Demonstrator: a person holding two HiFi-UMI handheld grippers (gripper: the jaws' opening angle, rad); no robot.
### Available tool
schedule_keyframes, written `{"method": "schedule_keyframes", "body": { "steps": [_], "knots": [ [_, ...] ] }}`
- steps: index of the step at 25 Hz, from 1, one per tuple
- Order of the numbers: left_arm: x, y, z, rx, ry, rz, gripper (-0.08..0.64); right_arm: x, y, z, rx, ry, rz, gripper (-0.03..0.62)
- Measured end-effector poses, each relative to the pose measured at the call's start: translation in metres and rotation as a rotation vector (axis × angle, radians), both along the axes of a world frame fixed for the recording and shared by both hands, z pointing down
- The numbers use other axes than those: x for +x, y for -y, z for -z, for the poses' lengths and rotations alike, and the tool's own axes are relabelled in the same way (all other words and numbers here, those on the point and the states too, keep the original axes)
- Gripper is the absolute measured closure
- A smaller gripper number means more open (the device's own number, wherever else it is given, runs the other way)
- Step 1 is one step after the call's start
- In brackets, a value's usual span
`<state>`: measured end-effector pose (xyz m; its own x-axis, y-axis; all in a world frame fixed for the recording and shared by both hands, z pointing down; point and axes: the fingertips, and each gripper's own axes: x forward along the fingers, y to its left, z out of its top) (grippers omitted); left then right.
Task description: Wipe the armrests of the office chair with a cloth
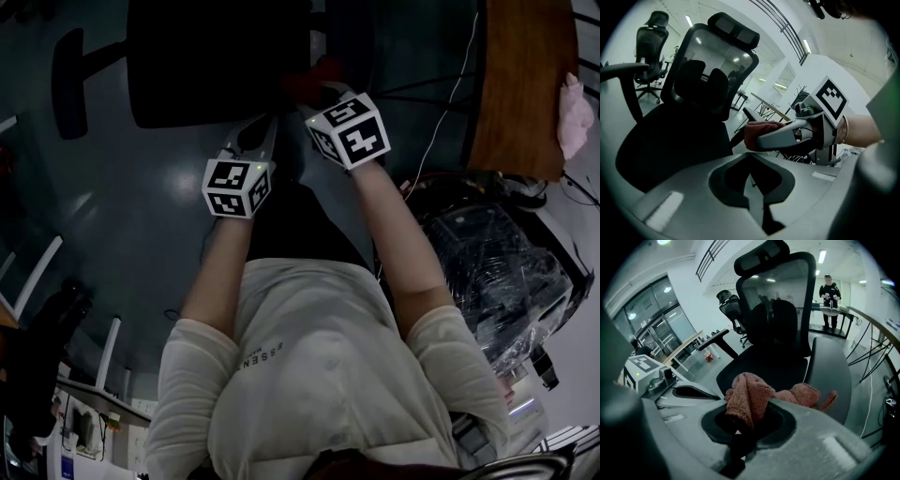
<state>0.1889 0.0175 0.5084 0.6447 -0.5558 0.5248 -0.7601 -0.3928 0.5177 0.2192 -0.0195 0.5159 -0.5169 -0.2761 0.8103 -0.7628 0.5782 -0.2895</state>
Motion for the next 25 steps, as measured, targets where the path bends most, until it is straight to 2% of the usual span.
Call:
{"method": "schedule_keyframes", "body": {
  "steps": [3,5,8,13,15,17,21,25],
  "knots": [
    [-0.005,-0.015,0.004,0.018,0.006,0.018,0.545,0.004,-0.024,-0.005,-0.046,0.025,-0.022,0.543],
    [-0.007,-0.022,0.012,0.044,0.007,0.016,0.545,0.009,-0.039,-0.005,-0.076,0.06,-0.07,0.543],
    [-0.01,-0.03,0.042,0.129,0.001,0.017,0.545,0.02,-0.055,0.007,-0.052,0.101,-0.161,0.543],
    [-0.022,-0.06,0.127,0.292,0.007,0.046,0.545,0.039,-0.089,0.074,0.121,0.198,-0.258,0.543],
    [-0.03,-0.071,0.163,0.348,0.016,0.041,0.545,0.04,-0.098,0.109,0.207,0.21,-0.248,0.543],
    [-0.044,-0.077,0.198,0.397,0.003,0.07,0.545,0.04,-0.105,0.146,0.307,0.217,-0.234,0.543],
    [-0.07,-0.088,0.264,0.505,-0.025,0.125,0.545,0.035,-0.119,0.222,0.489,0.311,-0.212,0.543],
    [-0.079,-0.106,0.318,0.625,-0.031,0.162,0.545,0.04,-0.139,0.274,0.618,0.356,-0.198,0.543]
  ]
}}
